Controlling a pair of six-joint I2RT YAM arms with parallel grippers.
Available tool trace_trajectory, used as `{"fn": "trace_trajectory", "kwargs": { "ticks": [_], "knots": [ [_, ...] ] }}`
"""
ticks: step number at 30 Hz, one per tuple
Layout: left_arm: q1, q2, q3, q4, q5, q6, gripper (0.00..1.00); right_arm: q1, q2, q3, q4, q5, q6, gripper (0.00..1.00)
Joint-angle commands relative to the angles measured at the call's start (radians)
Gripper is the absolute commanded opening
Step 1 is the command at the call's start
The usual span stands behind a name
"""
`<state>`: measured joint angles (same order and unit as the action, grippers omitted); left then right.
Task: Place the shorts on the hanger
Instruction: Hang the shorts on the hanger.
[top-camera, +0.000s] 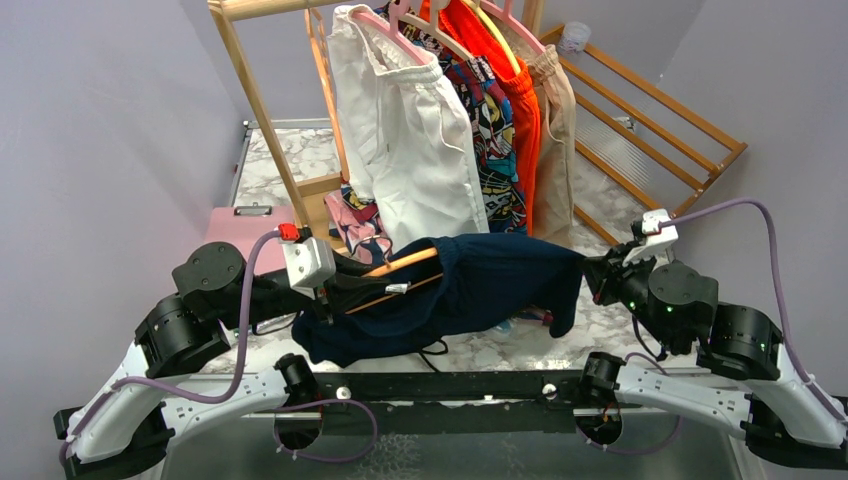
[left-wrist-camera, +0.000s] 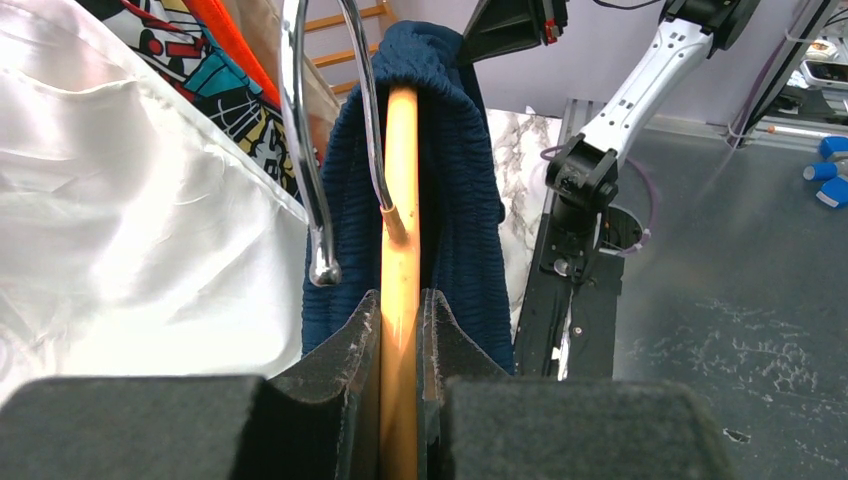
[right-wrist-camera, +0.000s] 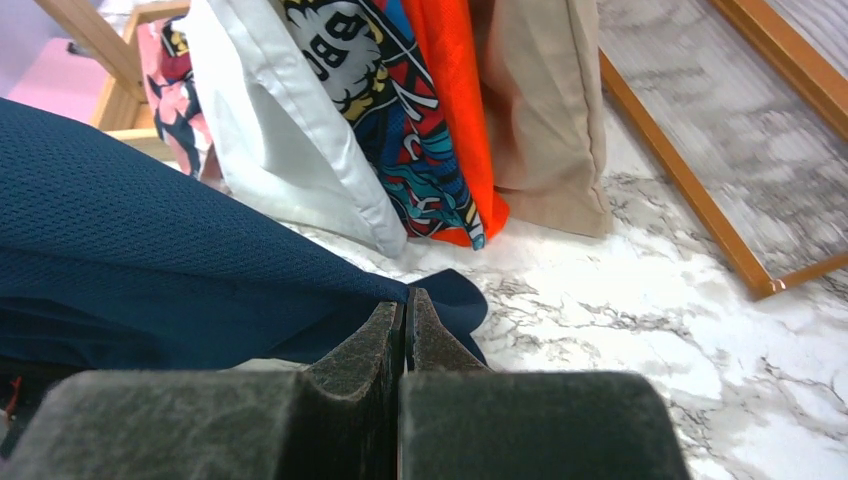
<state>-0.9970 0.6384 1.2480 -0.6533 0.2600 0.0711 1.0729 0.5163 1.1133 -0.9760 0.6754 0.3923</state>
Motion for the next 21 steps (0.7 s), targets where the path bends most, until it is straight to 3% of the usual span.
{"fn": "trace_trajectory", "kwargs": {
  "ticks": [1,4,7,9,21],
  "knots": [
    [-0.003,-0.02,0.025,0.077,-0.029,0.008,0.0,0.0,0.014,0.038,-0.092,0.096,0.08,0.01],
    [-0.004,-0.02,0.027,0.077,-0.022,0.008,0.0,0.0,0.015,0.039,-0.086,0.077,0.076,0.01],
    [-0.003,-0.02,0.032,0.077,-0.021,0.01,0.0,0.001,0.015,0.048,-0.076,0.056,0.063,0.08],
    [-0.003,-0.023,0.035,0.077,-0.022,0.01,0.0,0.001,0.029,0.065,-0.104,0.067,0.073,0.01],
    [-0.003,-0.058,0.061,0.079,-0.058,0.011,0.0,0.0,0.058,0.099,-0.248,0.11,0.257,0.01]
  ]
}}
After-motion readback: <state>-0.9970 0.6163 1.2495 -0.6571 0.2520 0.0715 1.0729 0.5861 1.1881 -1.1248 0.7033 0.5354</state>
